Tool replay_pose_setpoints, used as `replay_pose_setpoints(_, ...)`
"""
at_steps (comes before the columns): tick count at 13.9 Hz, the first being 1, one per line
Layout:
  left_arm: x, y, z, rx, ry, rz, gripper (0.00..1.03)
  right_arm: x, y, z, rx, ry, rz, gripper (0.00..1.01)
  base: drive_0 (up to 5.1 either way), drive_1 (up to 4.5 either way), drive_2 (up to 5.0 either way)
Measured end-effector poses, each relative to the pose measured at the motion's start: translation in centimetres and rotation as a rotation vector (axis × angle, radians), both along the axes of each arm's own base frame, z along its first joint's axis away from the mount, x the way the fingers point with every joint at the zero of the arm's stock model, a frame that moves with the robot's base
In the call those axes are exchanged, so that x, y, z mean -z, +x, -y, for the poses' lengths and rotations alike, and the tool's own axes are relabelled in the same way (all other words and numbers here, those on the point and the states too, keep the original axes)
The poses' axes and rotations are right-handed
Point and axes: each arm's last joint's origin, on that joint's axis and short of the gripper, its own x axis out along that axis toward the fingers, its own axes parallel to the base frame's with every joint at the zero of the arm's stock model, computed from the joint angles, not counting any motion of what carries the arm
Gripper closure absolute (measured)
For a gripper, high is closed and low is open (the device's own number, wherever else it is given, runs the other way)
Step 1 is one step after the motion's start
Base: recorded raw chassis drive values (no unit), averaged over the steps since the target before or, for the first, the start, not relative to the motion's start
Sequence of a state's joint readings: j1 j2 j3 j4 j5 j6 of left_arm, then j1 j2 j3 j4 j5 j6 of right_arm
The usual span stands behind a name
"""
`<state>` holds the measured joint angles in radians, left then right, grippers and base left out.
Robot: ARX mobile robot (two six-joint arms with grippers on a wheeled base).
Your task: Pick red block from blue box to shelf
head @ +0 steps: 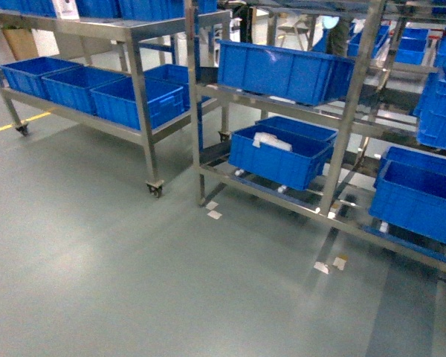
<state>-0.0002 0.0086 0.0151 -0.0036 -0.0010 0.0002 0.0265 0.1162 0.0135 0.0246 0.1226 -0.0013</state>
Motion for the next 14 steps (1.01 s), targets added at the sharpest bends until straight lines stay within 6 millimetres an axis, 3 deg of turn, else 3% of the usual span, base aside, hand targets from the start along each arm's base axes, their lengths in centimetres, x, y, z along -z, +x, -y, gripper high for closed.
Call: replay_pose_setpoints(14,0.00,0.00,0.00,0.000,0.000,0.000,0.05,0.00,0.00,0.00,0.000,0.000,0.000,0.73,-1.6,-1.60,-1.6)
